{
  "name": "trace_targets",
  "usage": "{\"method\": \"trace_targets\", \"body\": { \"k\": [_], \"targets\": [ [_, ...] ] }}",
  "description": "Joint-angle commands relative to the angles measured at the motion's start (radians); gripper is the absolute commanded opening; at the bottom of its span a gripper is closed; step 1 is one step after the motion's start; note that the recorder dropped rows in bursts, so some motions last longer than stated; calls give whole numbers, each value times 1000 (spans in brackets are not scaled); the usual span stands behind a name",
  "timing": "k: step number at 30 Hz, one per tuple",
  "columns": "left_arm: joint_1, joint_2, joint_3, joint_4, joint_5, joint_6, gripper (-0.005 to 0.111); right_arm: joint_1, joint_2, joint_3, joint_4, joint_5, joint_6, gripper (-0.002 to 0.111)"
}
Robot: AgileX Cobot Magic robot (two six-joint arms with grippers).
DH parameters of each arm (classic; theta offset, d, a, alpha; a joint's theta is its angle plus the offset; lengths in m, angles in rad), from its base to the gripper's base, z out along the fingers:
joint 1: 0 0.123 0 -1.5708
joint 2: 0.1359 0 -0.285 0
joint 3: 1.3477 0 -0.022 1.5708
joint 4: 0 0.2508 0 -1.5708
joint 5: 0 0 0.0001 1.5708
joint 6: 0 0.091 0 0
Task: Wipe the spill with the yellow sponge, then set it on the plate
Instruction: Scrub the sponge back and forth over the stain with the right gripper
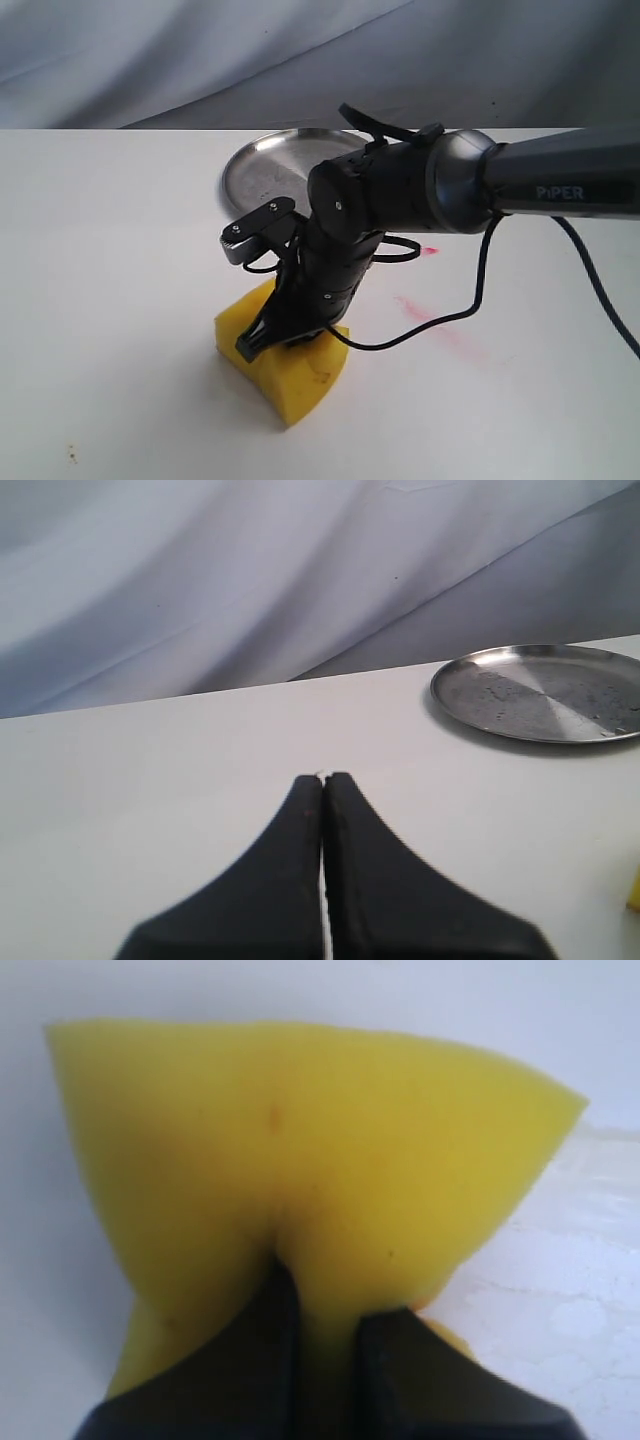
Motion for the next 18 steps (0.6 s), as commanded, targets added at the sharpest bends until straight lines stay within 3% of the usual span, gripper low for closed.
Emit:
{"method": "trace_targets", "body": {
  "k": [1,18],
  "targets": [
    [1,-3,-3,0,-7,-8,0,-99,15,6,-74,57,21,0],
    [1,-3,-3,0,-7,-8,0,-632,15,15,-199,93,63,0]
  ]
}}
